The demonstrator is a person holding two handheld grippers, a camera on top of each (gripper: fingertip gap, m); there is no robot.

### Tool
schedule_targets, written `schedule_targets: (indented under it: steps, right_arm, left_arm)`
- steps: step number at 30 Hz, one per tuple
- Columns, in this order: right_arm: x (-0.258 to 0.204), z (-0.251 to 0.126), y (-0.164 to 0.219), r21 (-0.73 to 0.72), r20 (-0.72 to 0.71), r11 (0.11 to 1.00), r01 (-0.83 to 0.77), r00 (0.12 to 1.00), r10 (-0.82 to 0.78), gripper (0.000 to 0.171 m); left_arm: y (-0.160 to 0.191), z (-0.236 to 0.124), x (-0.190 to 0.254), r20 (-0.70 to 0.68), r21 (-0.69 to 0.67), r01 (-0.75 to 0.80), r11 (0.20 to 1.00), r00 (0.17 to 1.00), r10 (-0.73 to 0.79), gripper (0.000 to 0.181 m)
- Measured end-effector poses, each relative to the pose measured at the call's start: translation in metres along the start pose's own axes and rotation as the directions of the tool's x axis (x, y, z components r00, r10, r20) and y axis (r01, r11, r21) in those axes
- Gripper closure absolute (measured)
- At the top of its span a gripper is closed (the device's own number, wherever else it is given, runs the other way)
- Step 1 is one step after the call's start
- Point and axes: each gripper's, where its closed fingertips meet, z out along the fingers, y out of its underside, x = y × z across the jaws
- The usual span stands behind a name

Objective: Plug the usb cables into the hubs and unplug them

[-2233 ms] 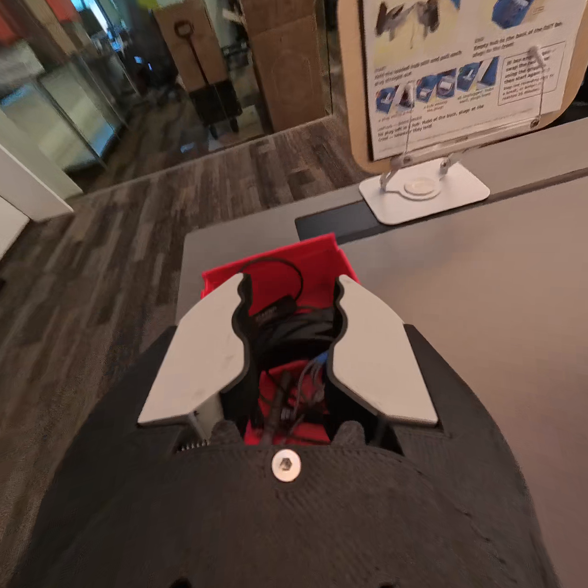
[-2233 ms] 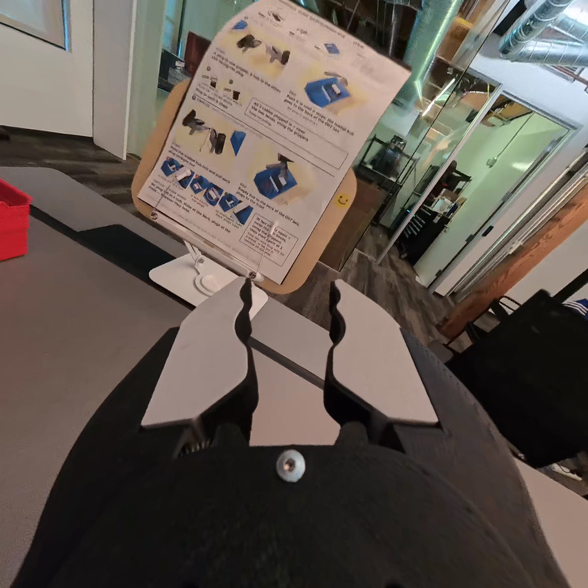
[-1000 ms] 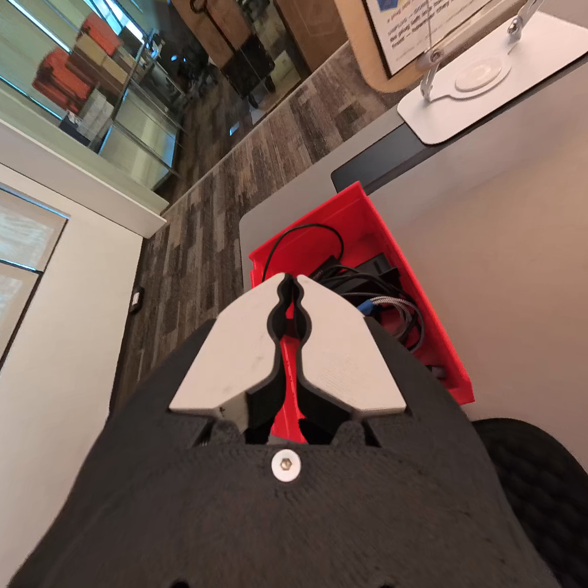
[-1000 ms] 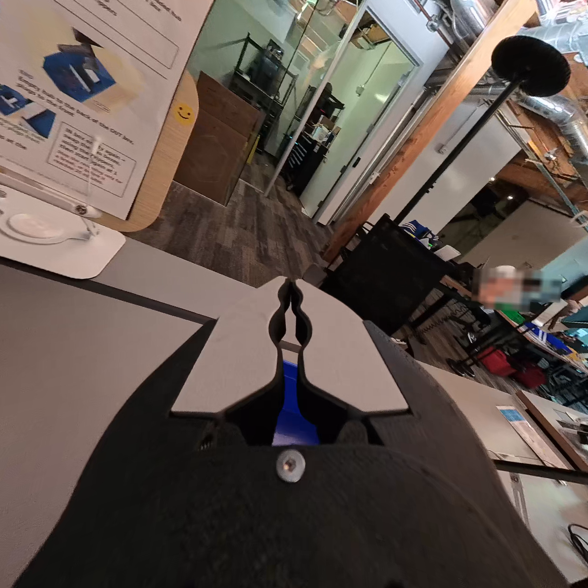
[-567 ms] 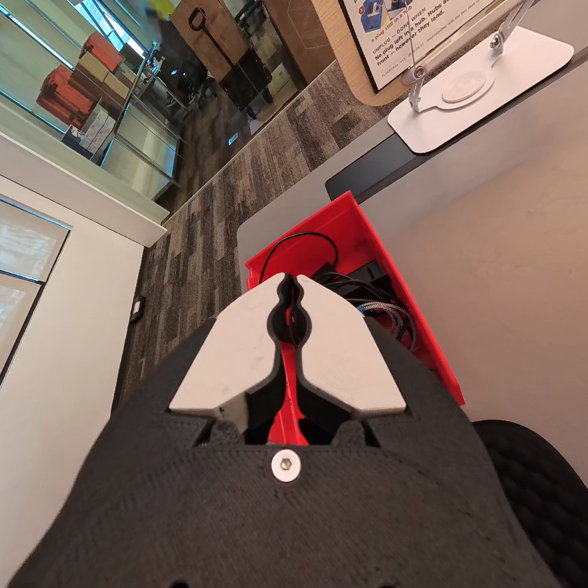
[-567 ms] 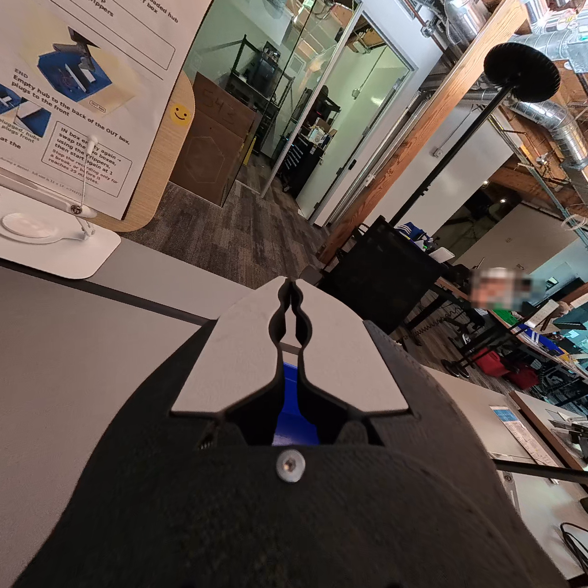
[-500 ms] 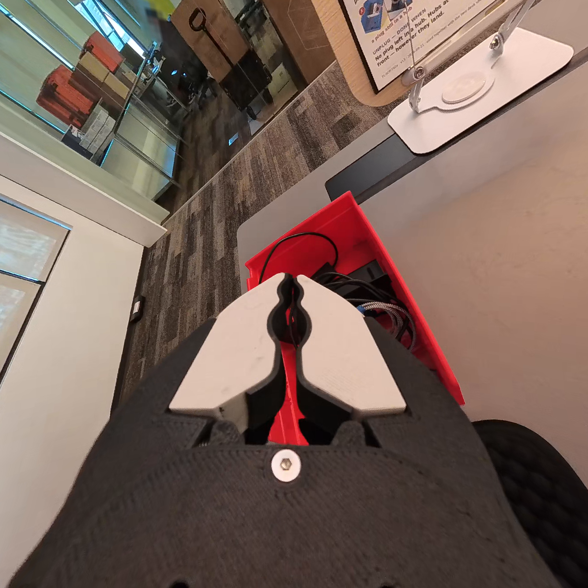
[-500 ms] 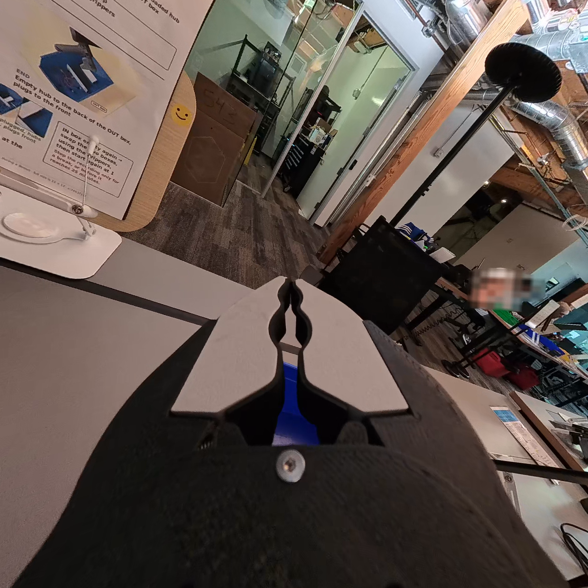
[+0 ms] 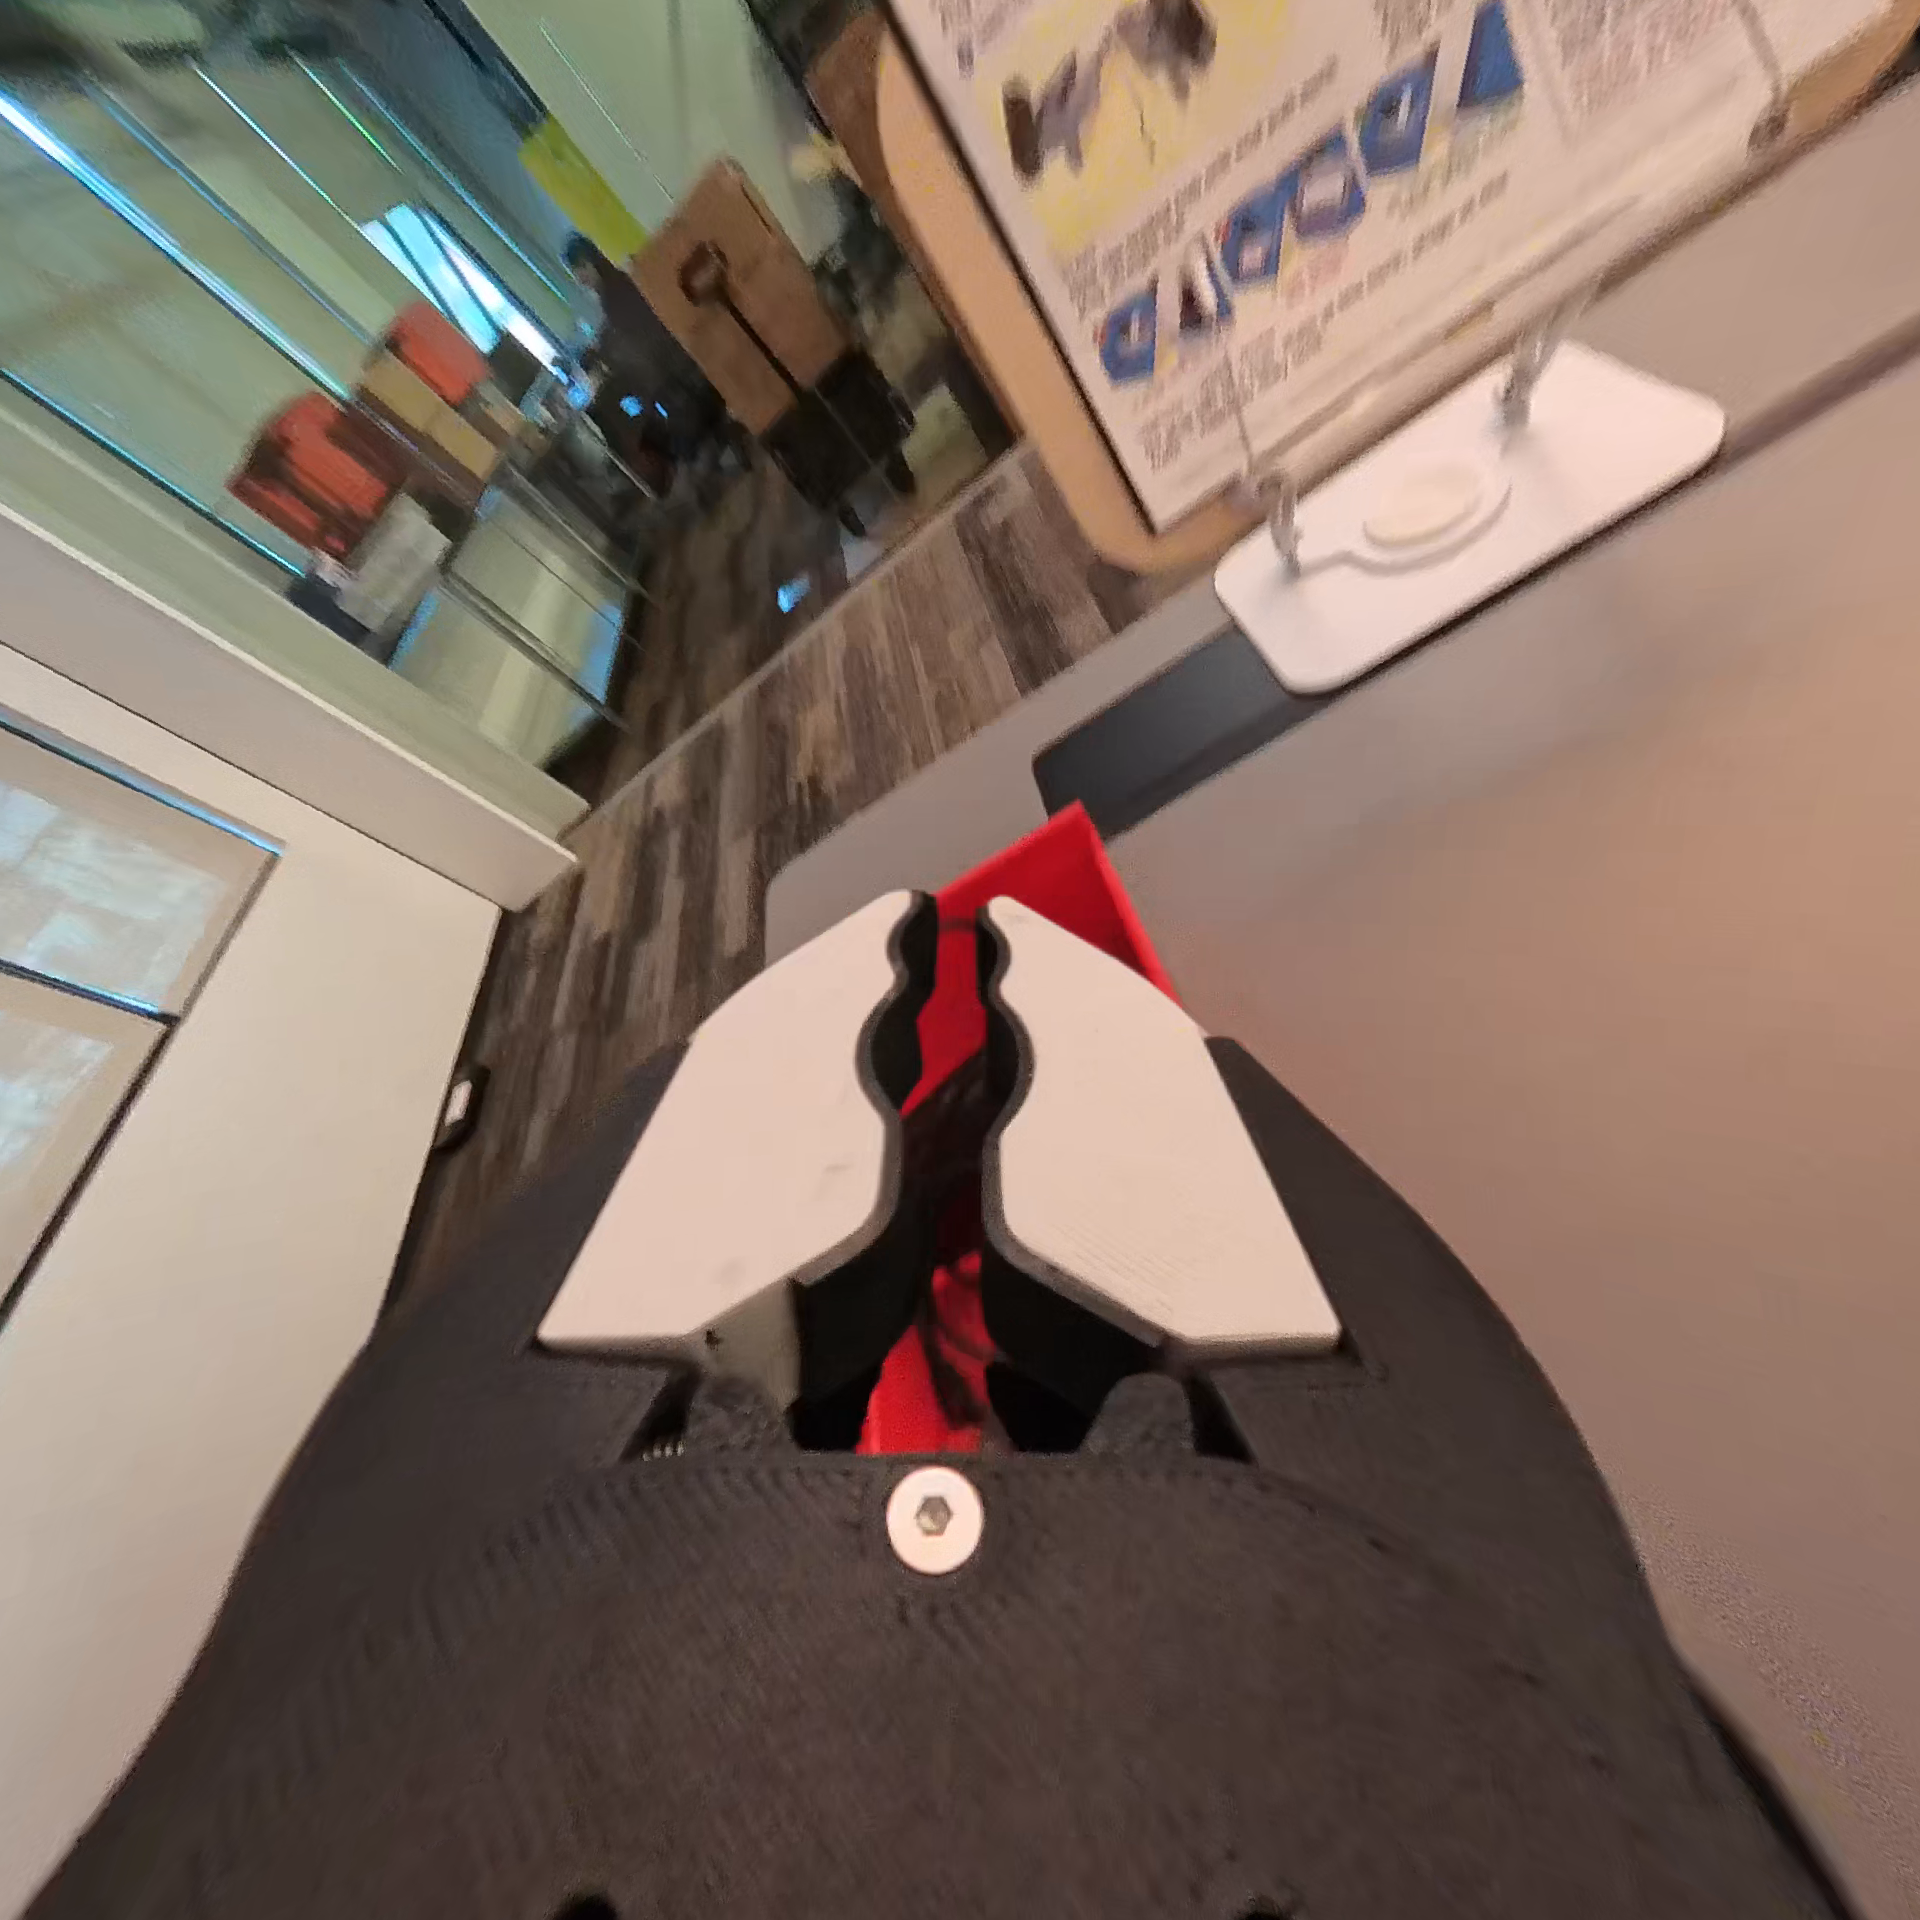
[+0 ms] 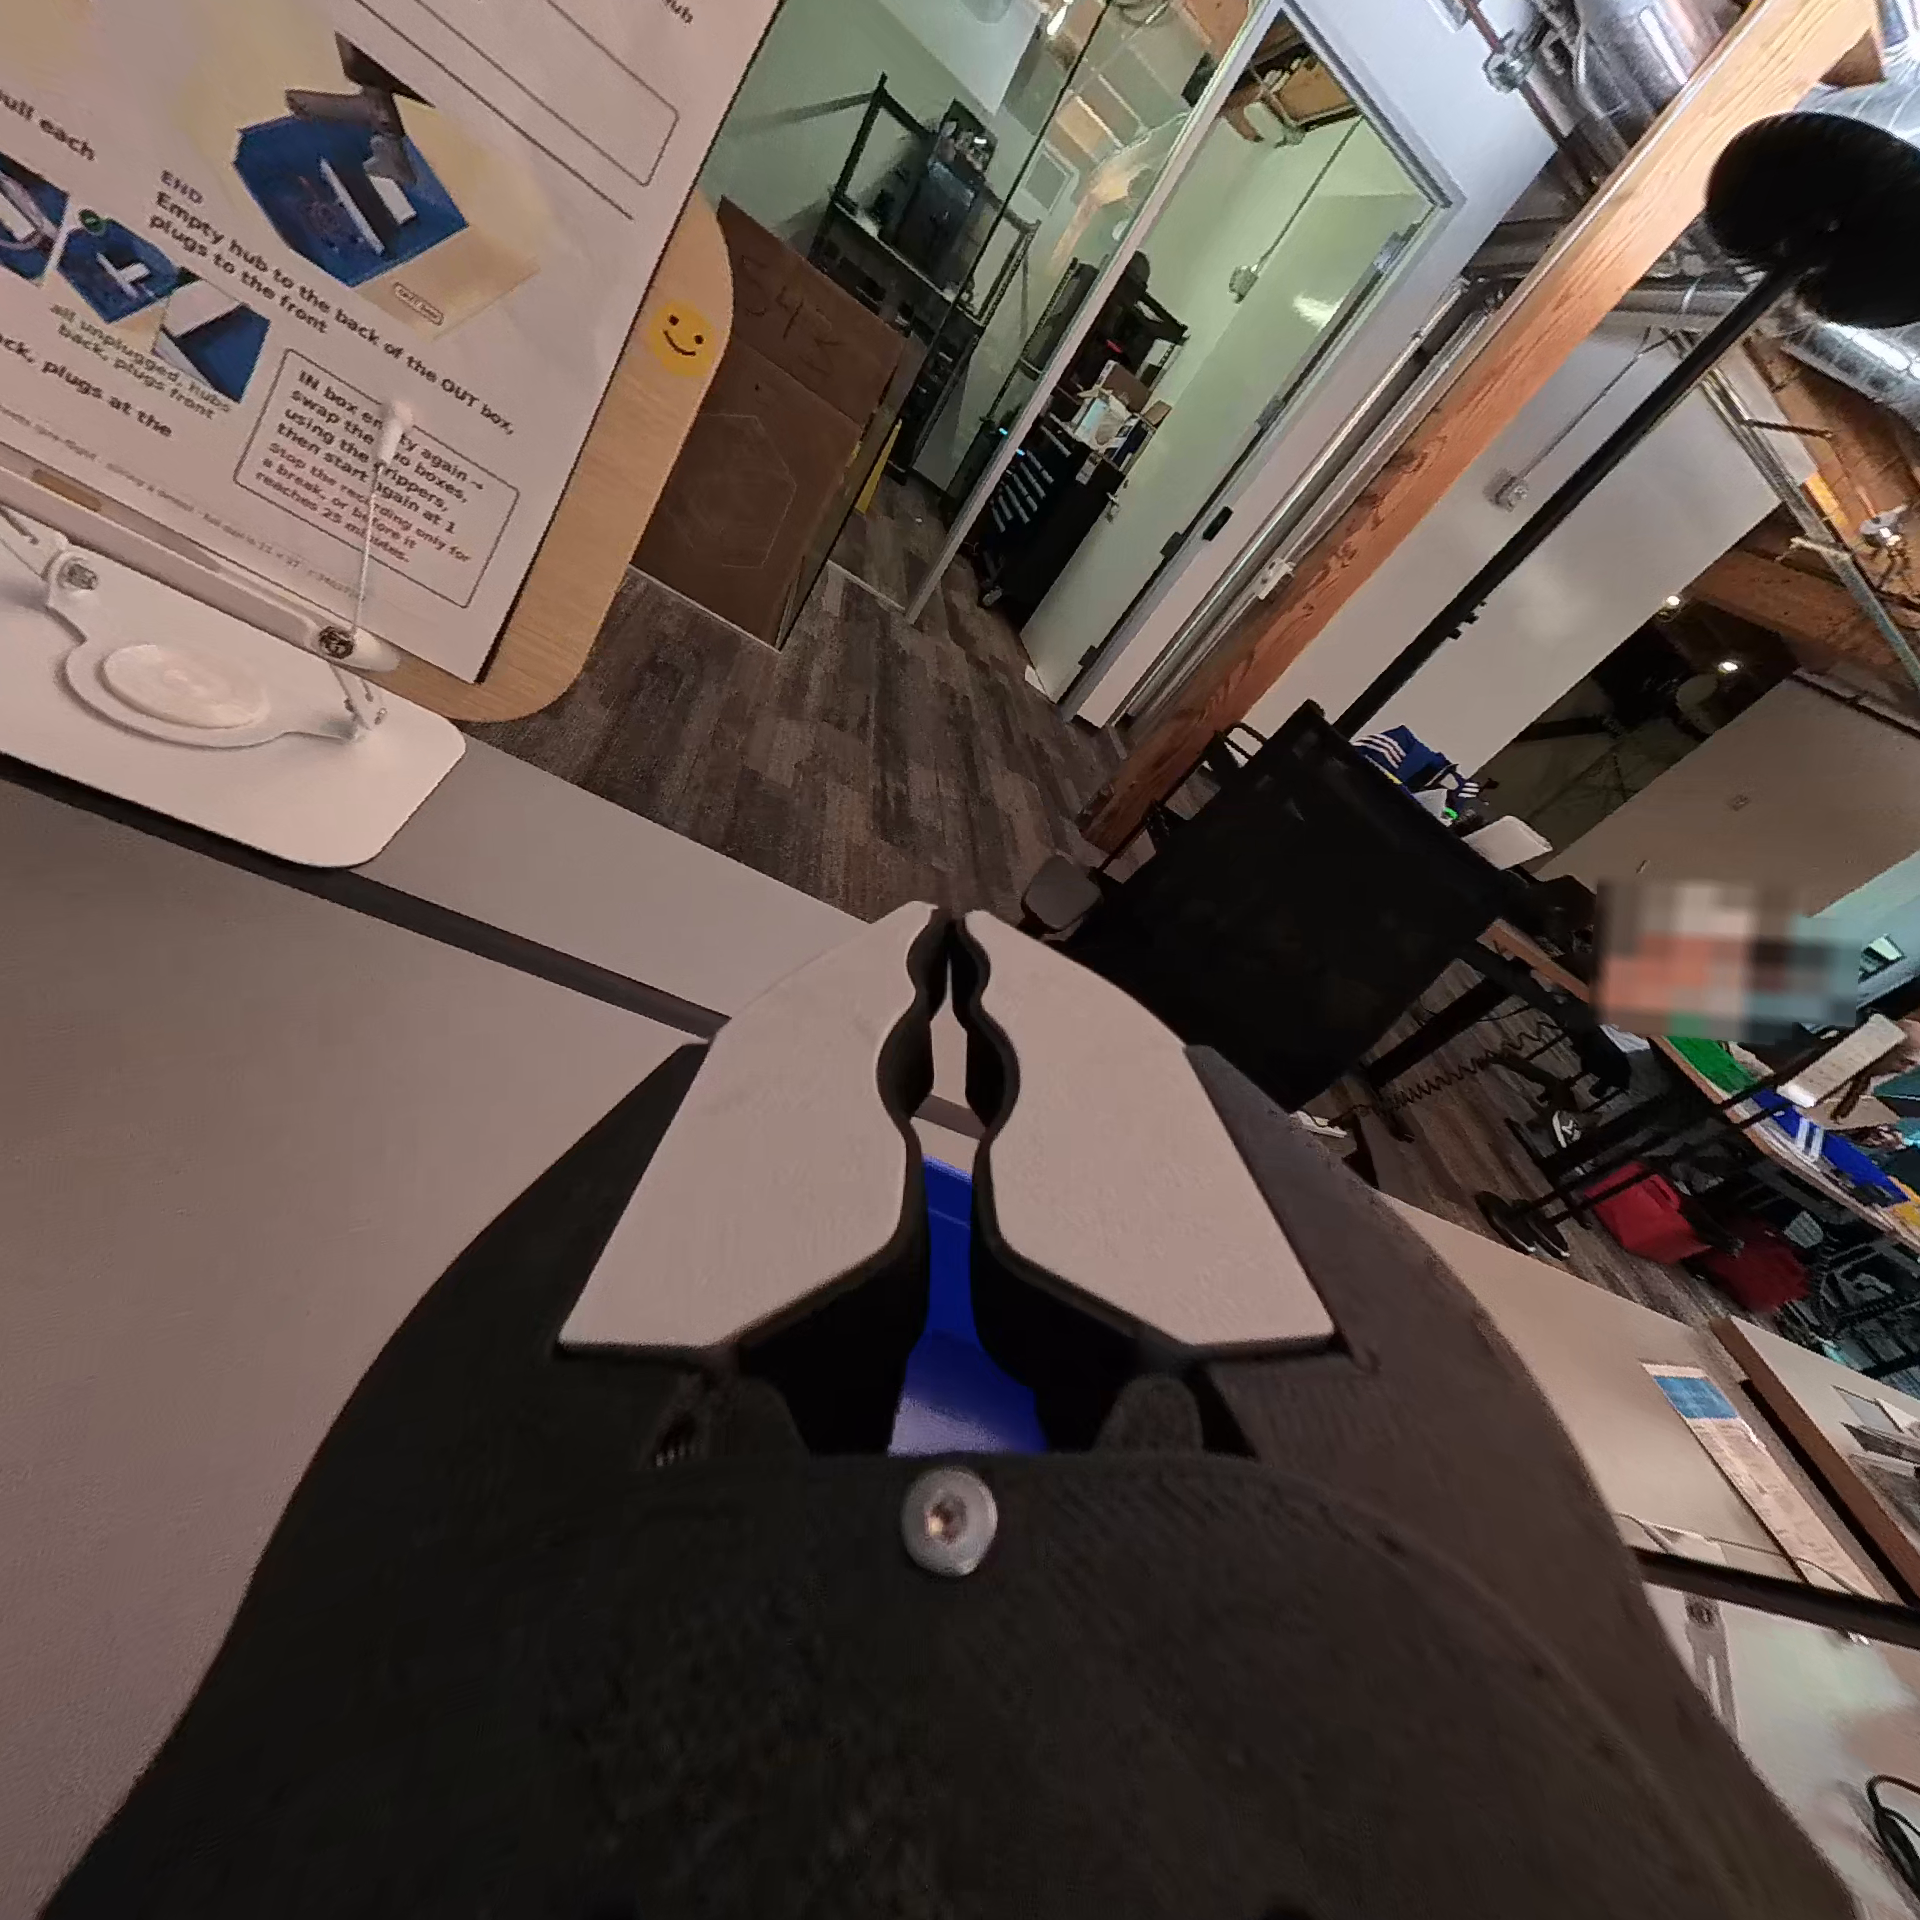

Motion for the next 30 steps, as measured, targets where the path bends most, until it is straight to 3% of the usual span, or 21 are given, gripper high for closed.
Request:
schedule_targets:
  steps: [1,3,6,14,17,20,22,24,26,30]
  right_arm:
    - [-0.002,0.001,0.001,-0.004,0.011,1.000,0.002,1.000,-0.002,0.170]
    - [-0.006,0.003,0.002,-0.006,0.020,1.000,0.008,1.000,-0.007,0.170]
    - [-0.011,0.005,0.003,-0.015,0.032,1.000,0.020,0.999,-0.020,0.170]
    - [-0.015,0.007,0.004,-0.021,0.039,0.999,0.035,0.999,-0.034,0.170]
    - [-0.018,0.008,0.005,-0.025,0.054,0.999,0.039,0.998,-0.038,0.170]
    - [-0.018,0.006,0.003,-0.015,0.082,1.000,0.020,0.996,-0.019,0.169]
    - [-0.015,0.004,0.002,-0.006,0.093,1.000,0.002,0.996,-0.001,0.169]
    - [-0.015,0.004,0.003,-0.007,0.104,1.000,-0.011,0.995,0.011,0.169]
    - [-0.018,0.006,0.006,-0.017,0.121,1.000,-0.016,0.993,0.018,0.168]
    - [-0.028,0.010,0.009,-0.039,0.146,0.999,0.017,0.989,-0.011,0.165]
  left_arm:
    - [-0.014,0.005,0.008,0.028,0.045,0.007,0.999,1.000,-0.009,0.172]
    - [-0.033,0.016,0.015,0.119,0.113,-0.001,0.994,0.993,-0.012,0.166]
    - [-0.034,0.030,0.012,0.234,0.110,-0.028,0.994,0.972,0.001,0.164]
    - [-0.033,0.025,0.005,0.229,0.121,0.008,0.993,0.973,-0.035,0.166]
    - [-0.031,0.022,-0.004,0.218,0.129,0.012,0.992,0.975,-0.040,0.157]
    - [-0.011,-0.007,-0.068,0.232,0.220,0.205,0.954,0.939,-0.255,0.150]
    - [0.009,-0.026,-0.091,0.037,0.284,0.387,0.877,0.910,-0.413,0.150]
    - [0.035,-0.034,-0.103,-0.109,0.254,0.520,0.816,0.853,-0.510,0.143]
    - [0.066,-0.029,-0.111,-0.086,0.162,0.518,0.840,0.856,-0.511,0.135]
    - [0.103,0.000,-0.100,-0.033,-0.010,0.367,0.930,0.929,-0.367,0.139]
